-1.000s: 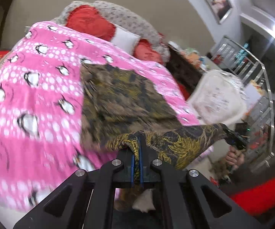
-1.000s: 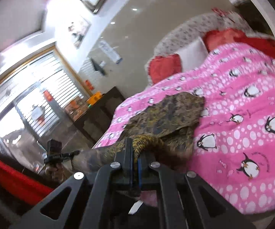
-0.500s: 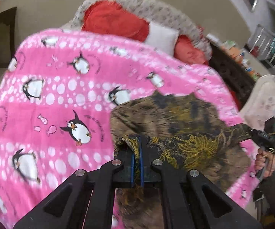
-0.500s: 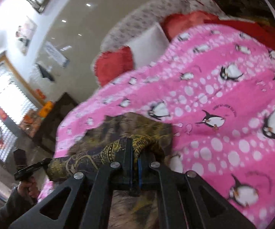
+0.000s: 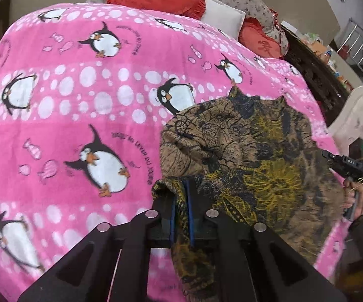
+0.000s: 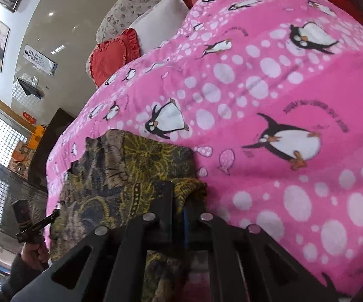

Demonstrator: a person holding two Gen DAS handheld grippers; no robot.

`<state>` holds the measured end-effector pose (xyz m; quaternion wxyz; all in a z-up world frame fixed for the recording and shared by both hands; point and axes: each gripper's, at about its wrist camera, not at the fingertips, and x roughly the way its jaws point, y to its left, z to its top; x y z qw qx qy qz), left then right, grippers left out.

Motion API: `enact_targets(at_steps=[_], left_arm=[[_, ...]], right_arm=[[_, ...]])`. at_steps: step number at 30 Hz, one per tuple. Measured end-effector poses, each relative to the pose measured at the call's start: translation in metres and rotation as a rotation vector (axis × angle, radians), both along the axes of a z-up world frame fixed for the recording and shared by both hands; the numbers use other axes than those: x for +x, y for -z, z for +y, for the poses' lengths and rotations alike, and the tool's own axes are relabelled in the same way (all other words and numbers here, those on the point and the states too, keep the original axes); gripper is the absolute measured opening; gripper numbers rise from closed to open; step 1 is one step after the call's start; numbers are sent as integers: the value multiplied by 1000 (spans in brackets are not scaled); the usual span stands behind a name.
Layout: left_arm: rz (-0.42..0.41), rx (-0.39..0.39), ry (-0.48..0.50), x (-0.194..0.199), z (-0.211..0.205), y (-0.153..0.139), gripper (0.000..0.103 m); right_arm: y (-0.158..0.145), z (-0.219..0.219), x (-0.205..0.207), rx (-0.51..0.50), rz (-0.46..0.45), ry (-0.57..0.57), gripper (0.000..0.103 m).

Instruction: Fold small clothes

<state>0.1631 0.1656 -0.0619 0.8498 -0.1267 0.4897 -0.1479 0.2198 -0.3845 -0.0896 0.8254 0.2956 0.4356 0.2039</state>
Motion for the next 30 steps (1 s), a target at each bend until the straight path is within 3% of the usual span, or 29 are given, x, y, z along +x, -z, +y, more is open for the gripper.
enact_targets(at_steps=[1,2,4,6,7,10,13,16,17,20,22,24,27,30], left_arm=[[6,-2,8,-1,1,-4,0],[4,22,14,-4,3,-11,10],[-43,169,-33,-17,8,-27,21],[-73,215,-80,-30,10,-39,21],[-98,198,-79,-37,6,-45,21],[-187,151,55,-65,-39,-61,21],[-138,194,223,-74,-103,-43,21],[-6,378,273,-65,-142,9,21],[-28,387,251,-62,-144,14,22],[-33,348,169,-38,-137,4,22],[-62,387,68,-8,-122,-4,19],[-99,413,-90,31,-93,-22,17],[-147,293,-290,49,-54,-49,17],[-228,230,-335,44,-52,-65,18]], right_arm=[[-7,-4,-7,9,-11,9,12],[-16,-9,-16,8,-35,19,20],[-33,-12,-30,1,-78,23,25],[-53,-10,-48,-59,-115,7,26],[-63,-4,-56,-90,-140,-13,26],[-79,18,-69,-172,-179,-87,26],[-77,62,-72,-342,-166,-208,26],[-46,96,-62,-568,-33,-288,25],[-38,100,-58,-599,-3,-296,26],[-34,116,-49,-686,-28,-296,33],[-36,121,-36,-691,-25,-299,45],[-40,127,-9,-671,-32,-300,48],[-71,121,16,-586,-149,-163,47],[-97,115,14,-484,-244,-40,48]])
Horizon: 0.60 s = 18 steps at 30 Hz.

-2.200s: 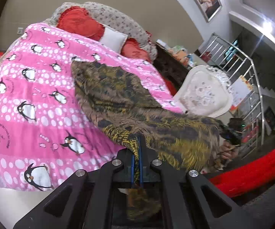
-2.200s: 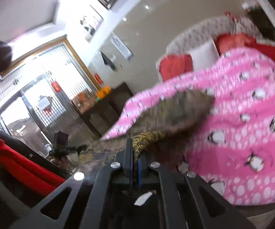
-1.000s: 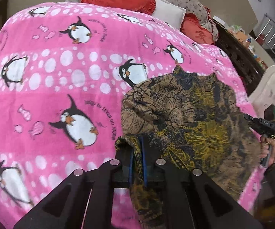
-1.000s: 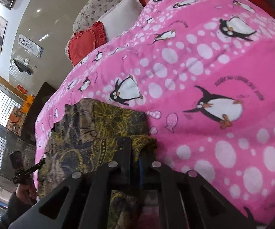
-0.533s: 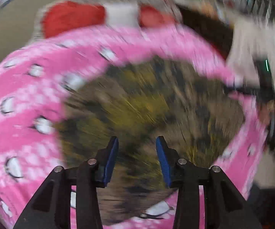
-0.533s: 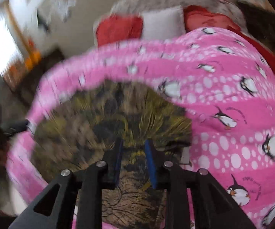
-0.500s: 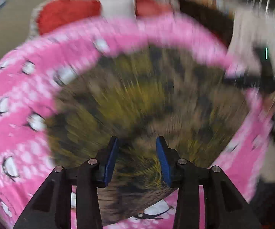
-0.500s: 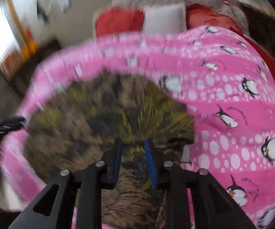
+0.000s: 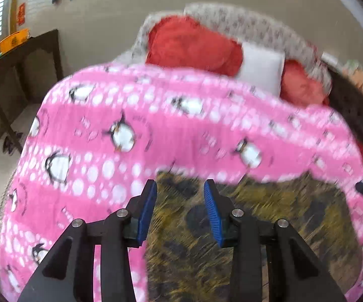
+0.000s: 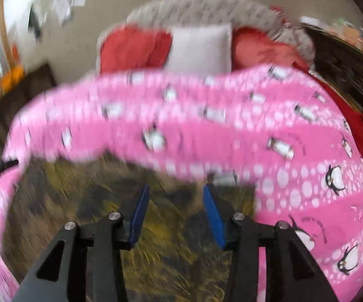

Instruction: Fold small clothes

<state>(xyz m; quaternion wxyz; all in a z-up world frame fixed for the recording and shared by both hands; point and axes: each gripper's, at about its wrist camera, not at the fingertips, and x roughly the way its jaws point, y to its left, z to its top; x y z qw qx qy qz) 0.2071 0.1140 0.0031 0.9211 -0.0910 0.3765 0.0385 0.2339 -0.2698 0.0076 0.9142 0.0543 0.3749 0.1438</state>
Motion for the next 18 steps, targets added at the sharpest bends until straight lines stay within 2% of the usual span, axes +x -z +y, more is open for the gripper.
enact_targets(at_steps=[3,5,8,10,12,14,15,18], left_arm=[[-5,-46,36,5,-16,8,18],[15,-41,67,14,-33,25,19],[87,1,59,28,-52,58,19],[108,23,60,25,-46,82,19],[70,-51,52,18,-36,79,19],[71,-110,48,17,-27,82,19],[67,-131,45,18,-24,83,19],[70,-127,41,16,-23,83,19]], right_arm=[[-3,15,-3,-3,-47,7,48],[3,25,-1,-8,-49,20,48],[30,30,13,-67,18,83,48],[50,26,22,-96,61,98,48],[70,13,29,-50,108,96,68],[77,-5,34,48,140,116,75],[79,-6,36,62,150,115,78],[83,4,41,25,161,94,88]])
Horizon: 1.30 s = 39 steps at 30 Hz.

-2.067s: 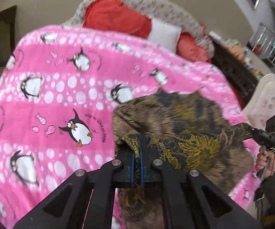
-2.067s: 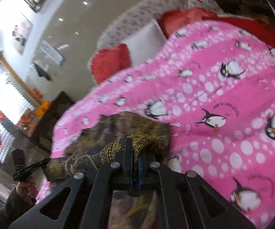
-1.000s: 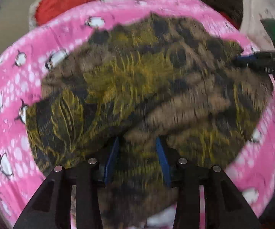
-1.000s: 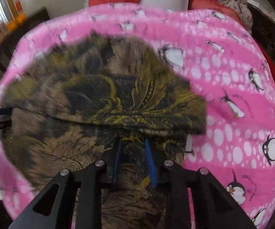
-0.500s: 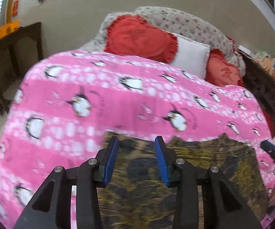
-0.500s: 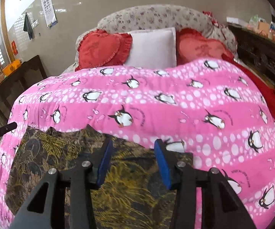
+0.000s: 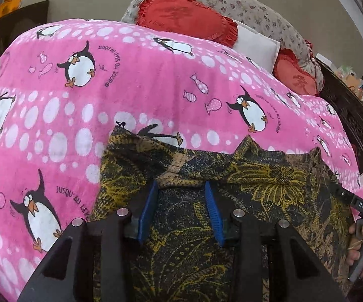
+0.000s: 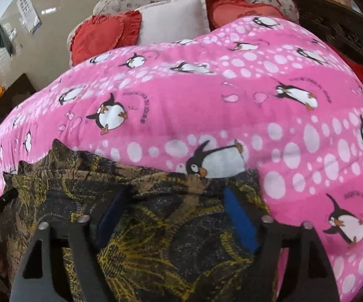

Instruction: Fold small clothes

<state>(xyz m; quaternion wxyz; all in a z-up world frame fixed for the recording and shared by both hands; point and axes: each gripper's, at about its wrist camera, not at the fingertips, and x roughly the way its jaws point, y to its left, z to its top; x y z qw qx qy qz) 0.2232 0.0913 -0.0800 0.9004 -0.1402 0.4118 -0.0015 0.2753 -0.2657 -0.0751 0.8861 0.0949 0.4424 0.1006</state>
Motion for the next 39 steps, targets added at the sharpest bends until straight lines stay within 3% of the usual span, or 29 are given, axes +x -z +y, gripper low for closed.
enact_targets(at_steps=[3,9,14,16,17,20,25,28,29,30,37,39], left_arm=[[9,47,-3,2,-5,-1,19],[18,111,-4,7,-16,1,19],[22,139,-6,13,-21,1,20],[23,150,-6,14,-22,1,20],[24,153,-6,14,-23,1,20],[23,148,-7,14,-23,1,20],[22,151,-7,13,-23,1,20],[22,154,-7,13,-23,1,20],[22,156,-7,14,-23,1,20],[22,157,-6,15,-23,1,20],[22,159,-6,15,-23,2,20],[23,165,-6,15,-24,1,20]], right_arm=[[1,10,1,-44,9,-16,93],[0,7,-2,-29,10,-26,96],[-24,-3,-15,-50,46,79,88],[-43,-3,-34,-92,45,155,87],[-56,3,-54,-83,0,144,87],[-71,35,-104,-105,-56,14,87],[-60,71,-173,-209,-82,-94,87],[-14,67,-186,-260,16,-83,88],[-10,63,-193,-234,-29,-87,88],[-10,61,-200,-222,-88,-87,88],[-27,62,-197,-232,-68,-88,87],[-43,57,-202,-224,-139,-49,87]])
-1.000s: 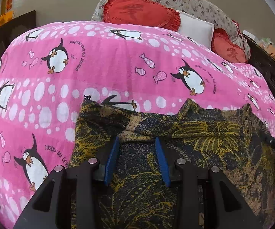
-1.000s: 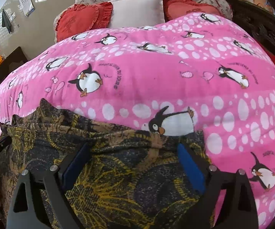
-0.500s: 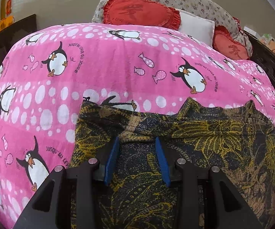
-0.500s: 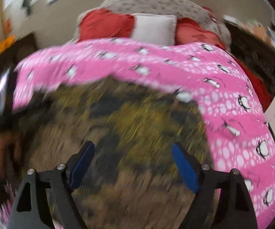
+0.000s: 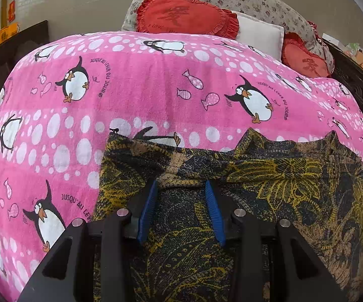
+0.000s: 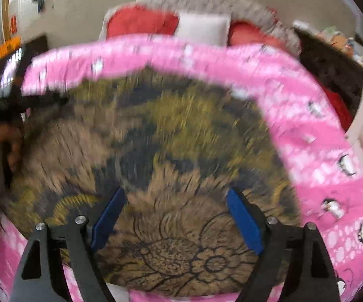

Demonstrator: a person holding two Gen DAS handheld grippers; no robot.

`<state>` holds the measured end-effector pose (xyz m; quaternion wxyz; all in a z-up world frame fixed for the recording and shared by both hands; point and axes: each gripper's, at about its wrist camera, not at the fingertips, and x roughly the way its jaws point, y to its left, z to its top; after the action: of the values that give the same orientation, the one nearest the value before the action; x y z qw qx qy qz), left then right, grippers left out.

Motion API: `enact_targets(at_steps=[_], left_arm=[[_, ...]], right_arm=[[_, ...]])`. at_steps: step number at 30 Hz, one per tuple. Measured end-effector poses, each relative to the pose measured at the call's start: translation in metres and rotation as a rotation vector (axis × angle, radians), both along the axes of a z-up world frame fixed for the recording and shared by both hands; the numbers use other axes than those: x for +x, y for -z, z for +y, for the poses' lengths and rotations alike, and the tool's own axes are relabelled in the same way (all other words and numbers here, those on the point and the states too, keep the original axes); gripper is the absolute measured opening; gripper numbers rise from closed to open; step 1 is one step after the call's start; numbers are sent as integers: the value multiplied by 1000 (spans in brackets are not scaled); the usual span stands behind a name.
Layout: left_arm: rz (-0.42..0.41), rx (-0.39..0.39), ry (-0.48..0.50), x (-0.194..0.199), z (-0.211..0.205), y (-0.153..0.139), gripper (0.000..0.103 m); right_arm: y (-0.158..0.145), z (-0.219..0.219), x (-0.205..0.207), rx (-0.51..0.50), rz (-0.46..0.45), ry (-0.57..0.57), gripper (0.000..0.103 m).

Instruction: Fold small clothes

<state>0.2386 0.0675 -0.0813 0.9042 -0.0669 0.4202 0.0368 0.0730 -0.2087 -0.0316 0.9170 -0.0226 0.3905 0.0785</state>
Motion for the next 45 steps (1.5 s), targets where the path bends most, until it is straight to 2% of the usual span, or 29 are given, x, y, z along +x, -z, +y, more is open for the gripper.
enact_targets(at_steps=[2,3,5,6,8,13,15,18,21,24,28,30,36,39,41,45], left_arm=[[0,-3,0,0,1,0,20],[-1,-5,0,0,1,0,20],[-4,-6,-1,-1,0,0,20],[-4,-5,-1,-1,0,-1,20],[-5,-8,0,-1,1,-1,20],[12,-35,21,-7,5,-5,20],[12,-36,30,-22,6,-20,20],[-58,-124,63,-67,4,-47,20],[-92,-123,126,-116,-13,-57,20],[-77,-91,180,-151,-33,-45,20],[5,-38,211,-168,-52,-7,20],[-69,2,224,-177,-55,-1,22],[-96,-65,232,-180,-44,0,26],[-99,-85,245,-180,-44,1,33],[-96,-88,263,-180,-49,1,42],[-95,-96,287,-179,-52,1,49]], right_arm=[[-6,-3,-6,-32,-67,38,88],[0,-5,-1,-56,-59,58,92],[35,-16,18,-54,91,76,95],[37,-18,17,-44,60,66,99],[33,-16,18,-35,66,47,102],[32,-10,14,-62,44,56,103],[32,-10,14,-68,41,57,103],[31,-8,11,-73,37,60,103],[38,-10,13,-83,34,63,103],[36,-7,12,-96,31,66,103],[34,-7,12,-97,31,67,103],[34,-7,12,-97,31,66,102],[34,-6,12,-98,31,67,103],[35,-6,12,-98,31,67,102],[35,-6,12,-99,31,67,102],[34,-4,9,-113,27,73,102]])
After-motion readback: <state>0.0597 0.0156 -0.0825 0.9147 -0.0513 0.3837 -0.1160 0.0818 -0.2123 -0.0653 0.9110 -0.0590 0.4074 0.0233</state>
